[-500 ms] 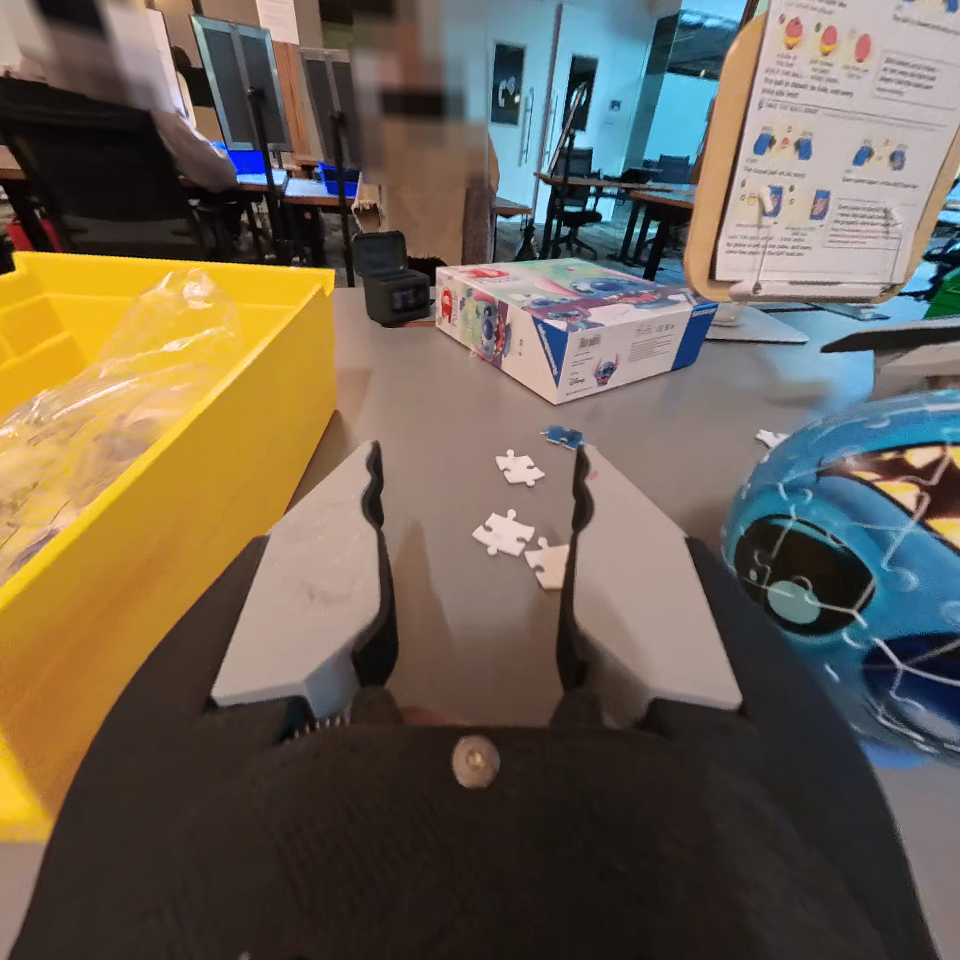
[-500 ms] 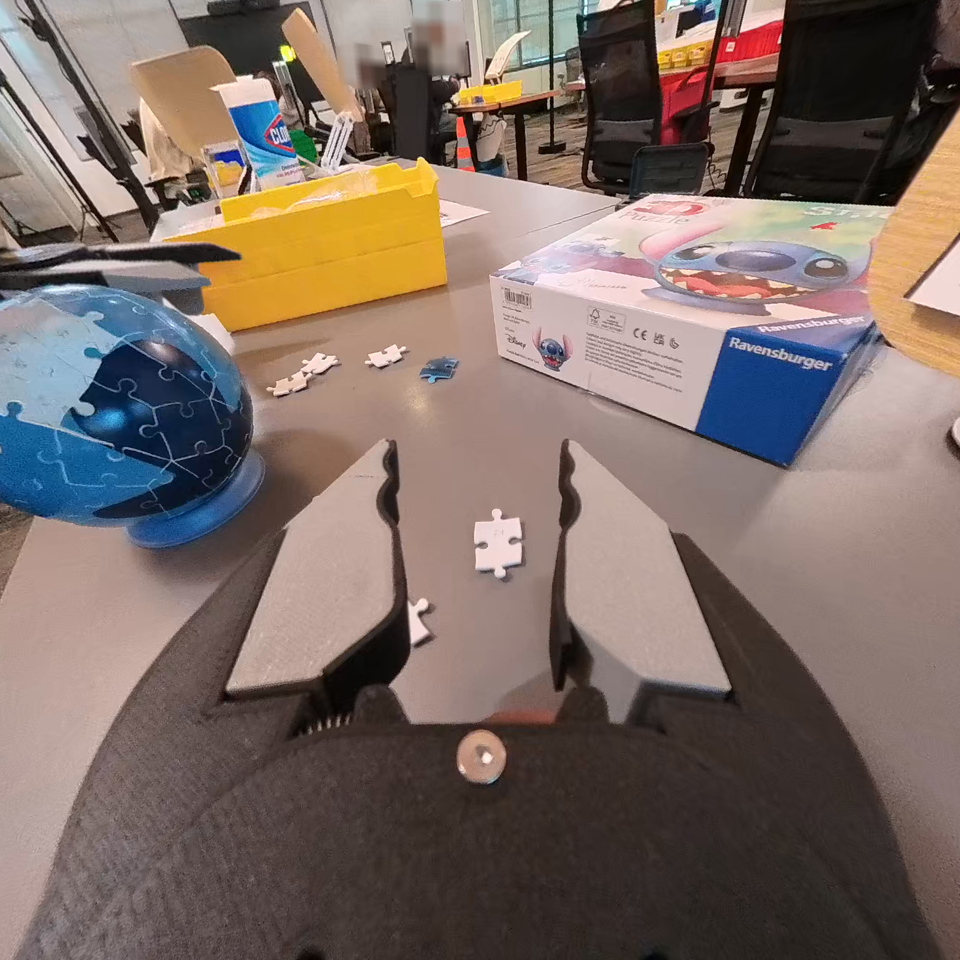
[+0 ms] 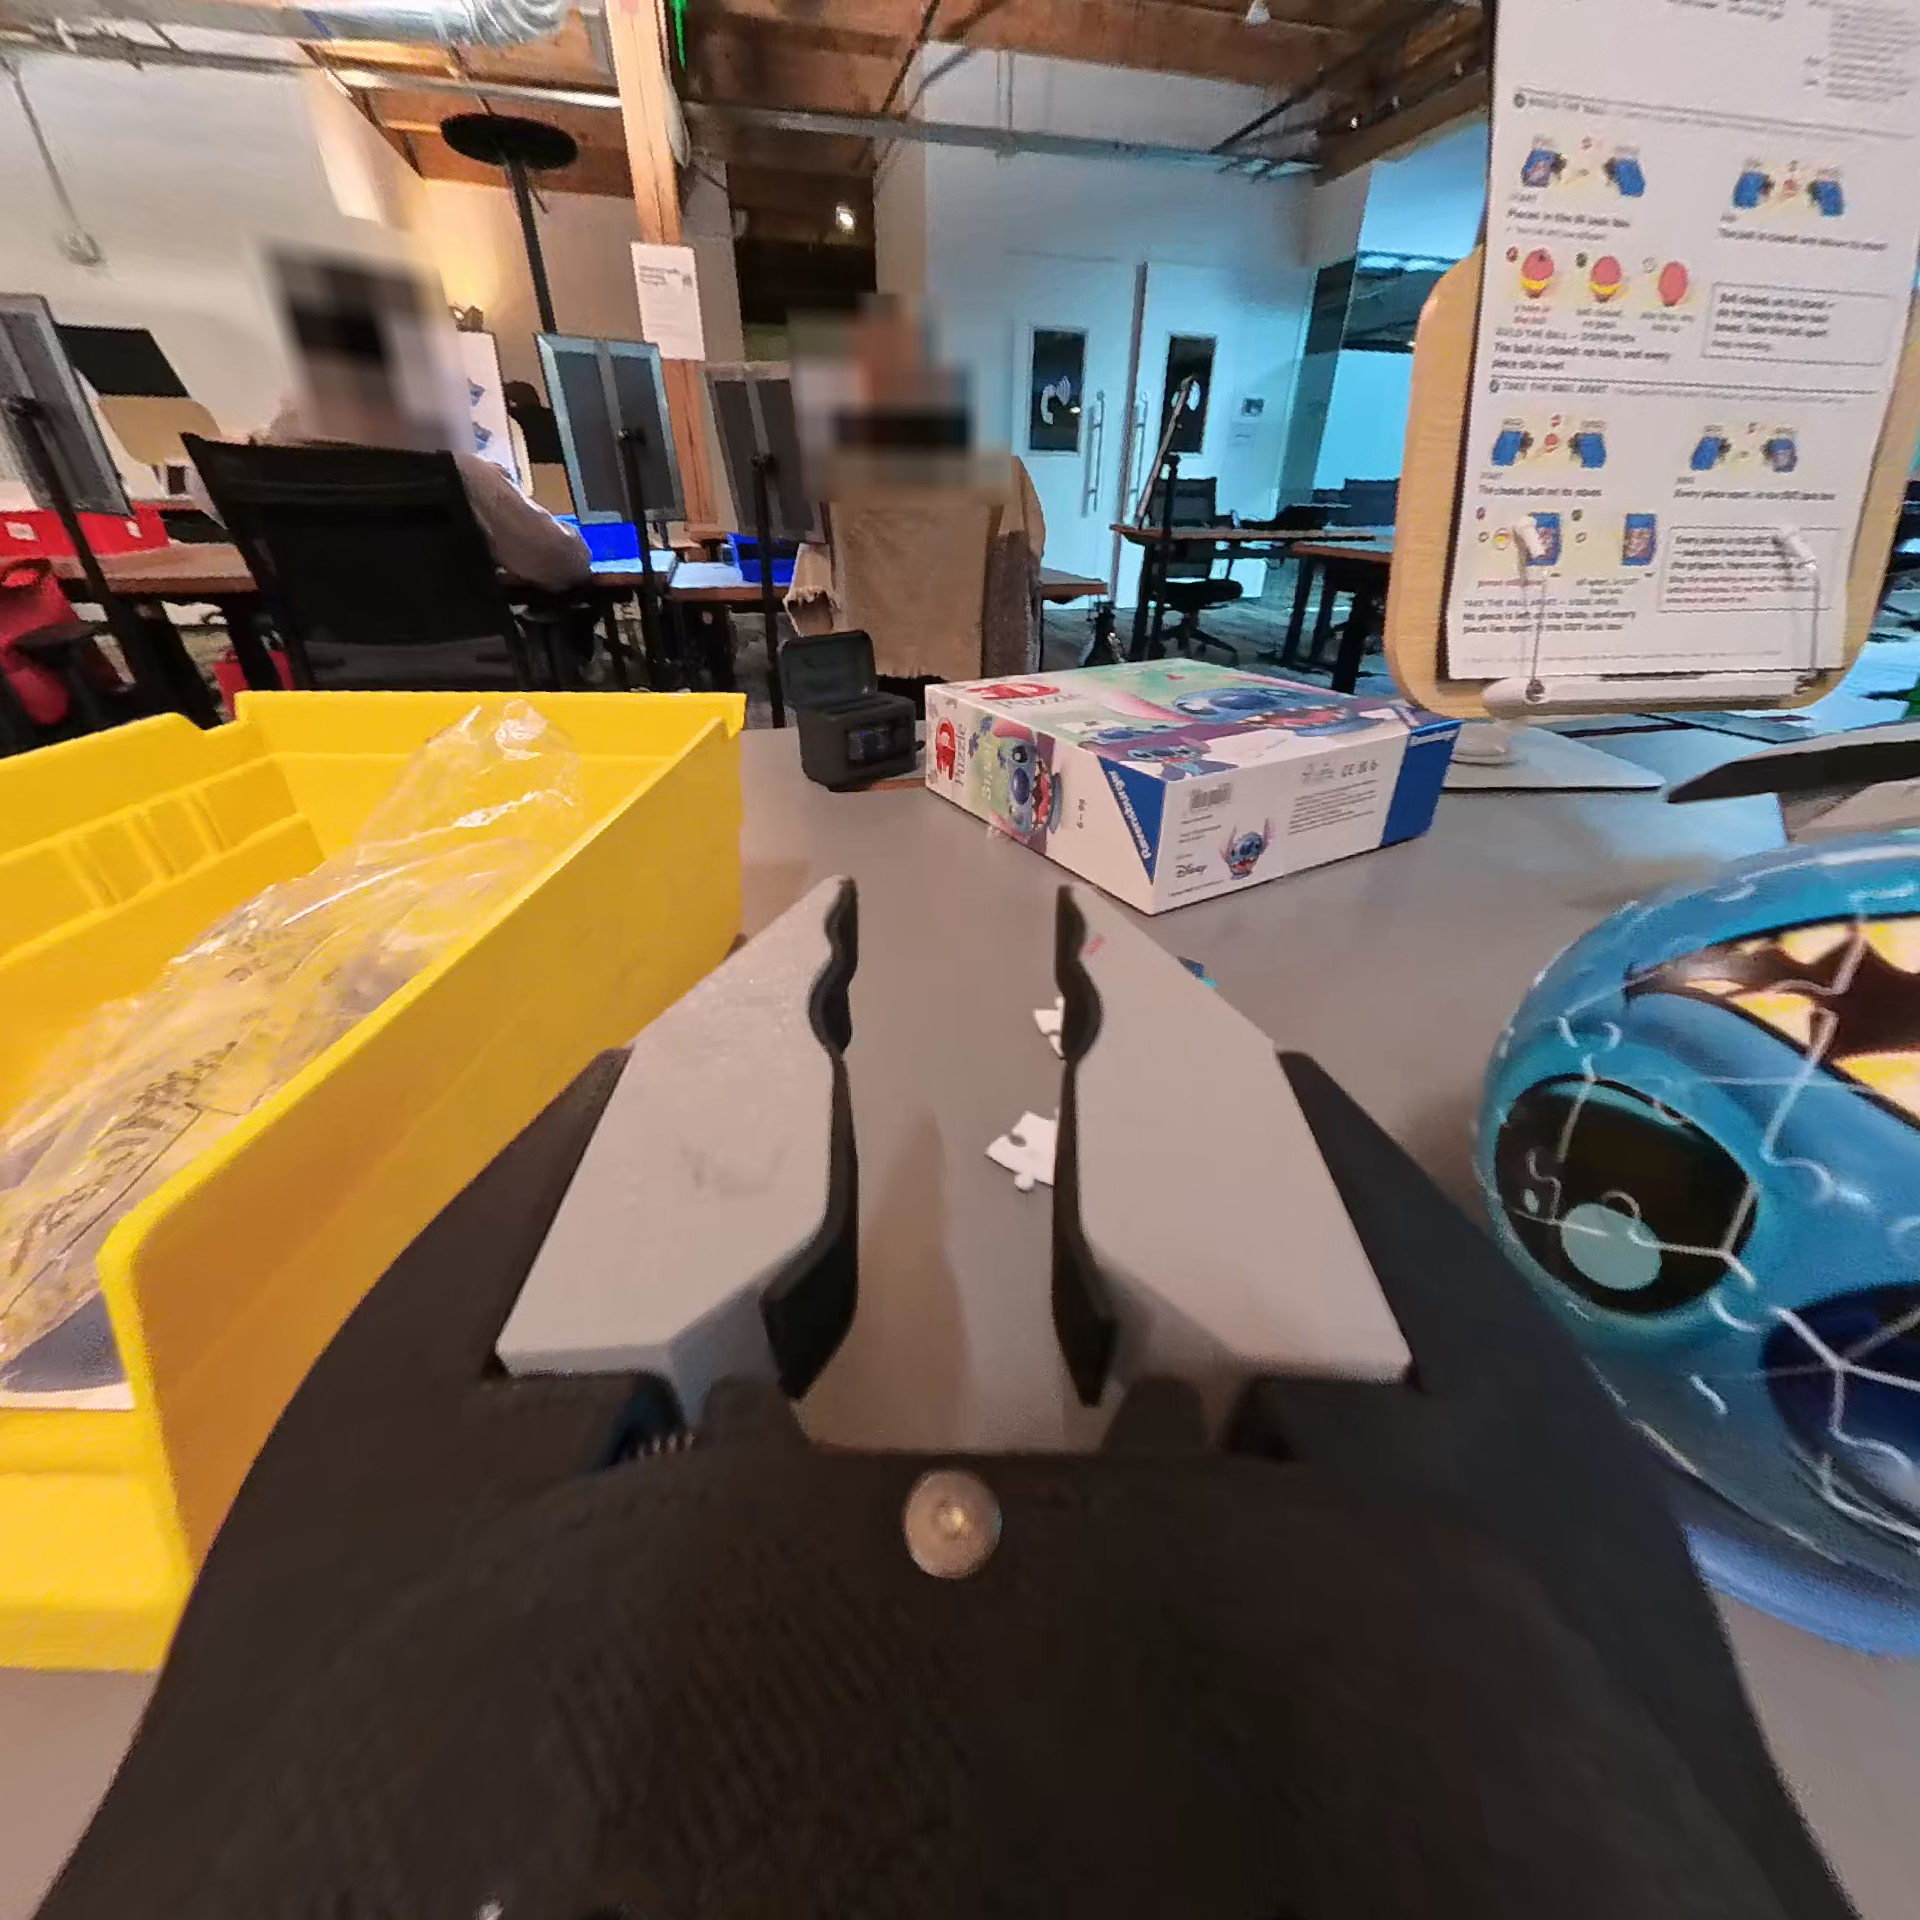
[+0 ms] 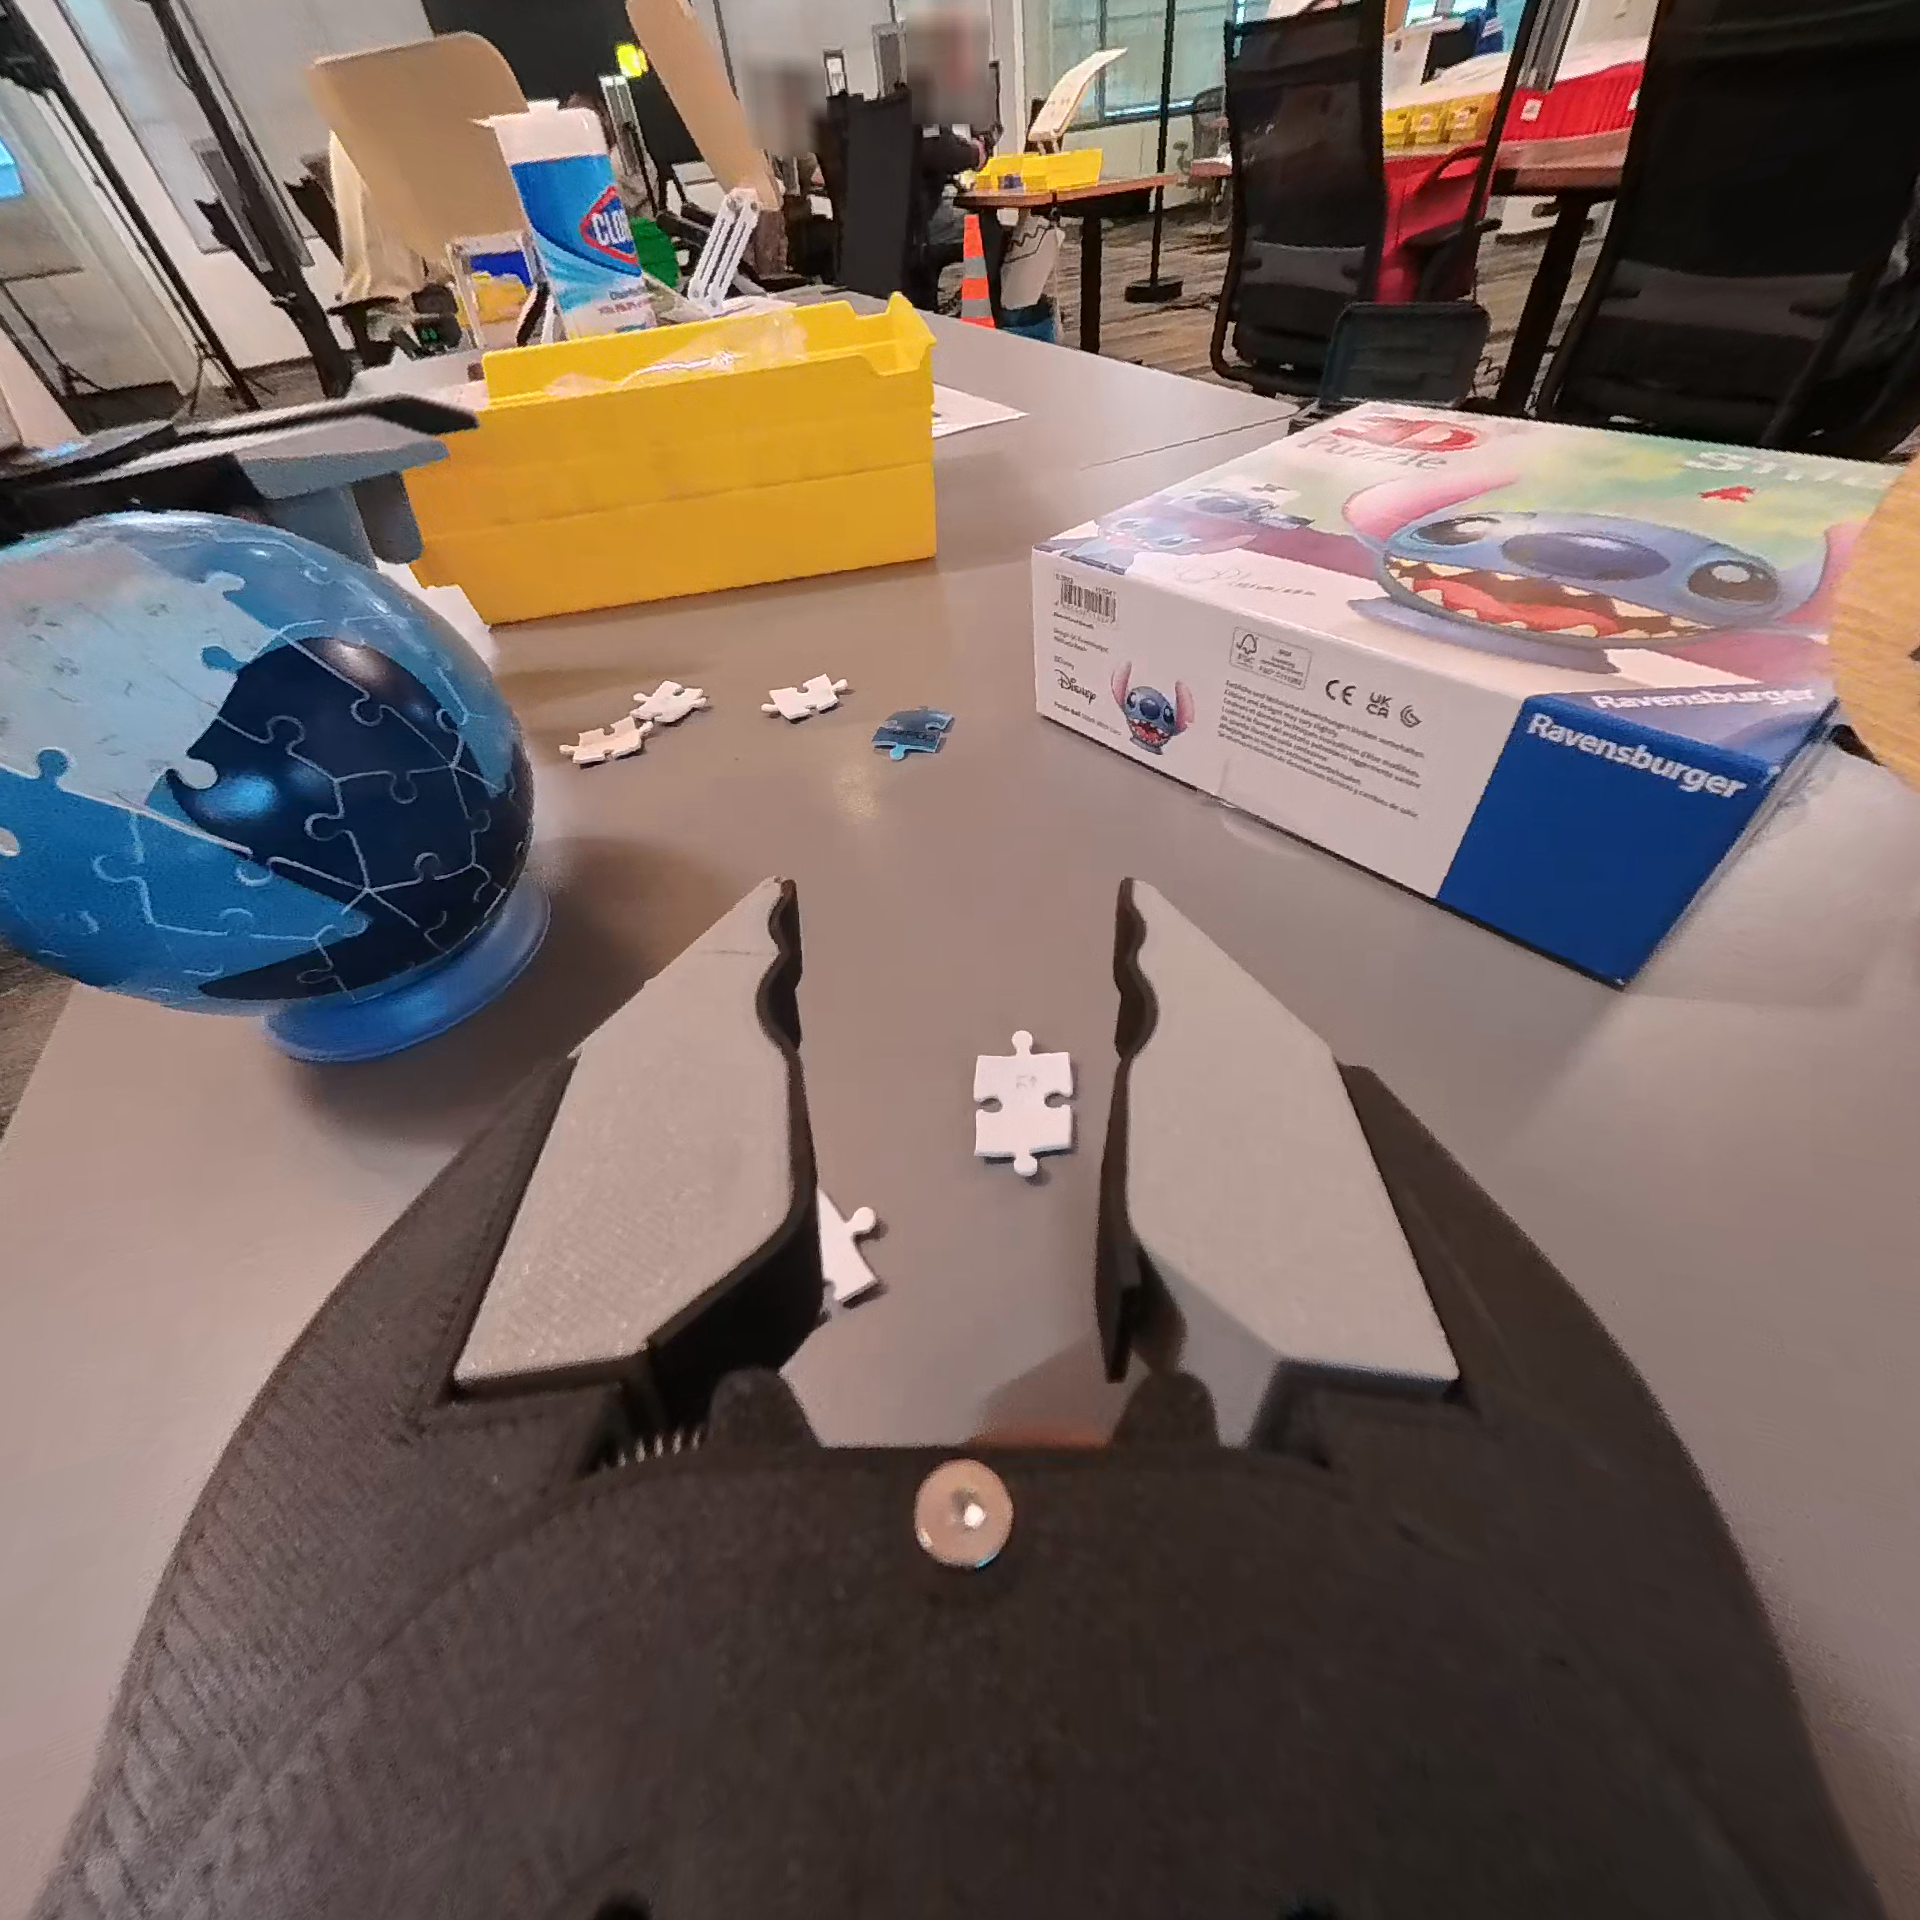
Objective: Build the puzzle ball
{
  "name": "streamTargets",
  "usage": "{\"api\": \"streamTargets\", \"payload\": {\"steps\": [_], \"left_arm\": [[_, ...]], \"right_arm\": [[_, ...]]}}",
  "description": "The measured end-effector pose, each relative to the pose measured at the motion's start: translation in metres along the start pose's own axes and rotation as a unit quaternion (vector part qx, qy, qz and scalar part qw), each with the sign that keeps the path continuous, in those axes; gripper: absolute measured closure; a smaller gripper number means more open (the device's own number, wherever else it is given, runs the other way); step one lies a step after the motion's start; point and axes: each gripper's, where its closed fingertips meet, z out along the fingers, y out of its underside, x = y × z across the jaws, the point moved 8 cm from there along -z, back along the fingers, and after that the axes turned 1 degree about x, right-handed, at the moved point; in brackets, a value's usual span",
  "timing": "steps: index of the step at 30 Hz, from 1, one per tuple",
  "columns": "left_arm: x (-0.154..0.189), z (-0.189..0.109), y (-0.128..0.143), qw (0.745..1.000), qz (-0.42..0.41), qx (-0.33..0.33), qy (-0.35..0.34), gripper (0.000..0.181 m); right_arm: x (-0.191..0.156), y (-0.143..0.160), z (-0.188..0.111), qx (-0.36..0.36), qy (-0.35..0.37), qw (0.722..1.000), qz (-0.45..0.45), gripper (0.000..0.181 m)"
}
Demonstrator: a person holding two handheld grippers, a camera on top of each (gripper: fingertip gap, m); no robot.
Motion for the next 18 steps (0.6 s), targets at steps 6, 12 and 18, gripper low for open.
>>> {"api": "streamTargets", "payload": {"steps": [6, 12, 18], "left_arm": [[-0.010, -0.017, -0.005, 0.997, -0.003, 0.047, -0.065, 0.162], [-0.024, -0.013, -0.001, 0.995, -0.061, 0.015, -0.073, 0.181], [-0.032, -0.007, 0.004, 0.992, -0.101, -0.017, -0.071, 0.181]], "right_arm": [[-0.005, 0.000, -0.004, 0.009, -0.018, 1.000, 0.003, 0.147], [-0.001, 0.001, 0.000, -0.010, 0.004, 1.000, -0.003, 0.139], [0.003, 0.002, 0.004, -0.024, 0.020, 0.999, -0.019, 0.136]]}}
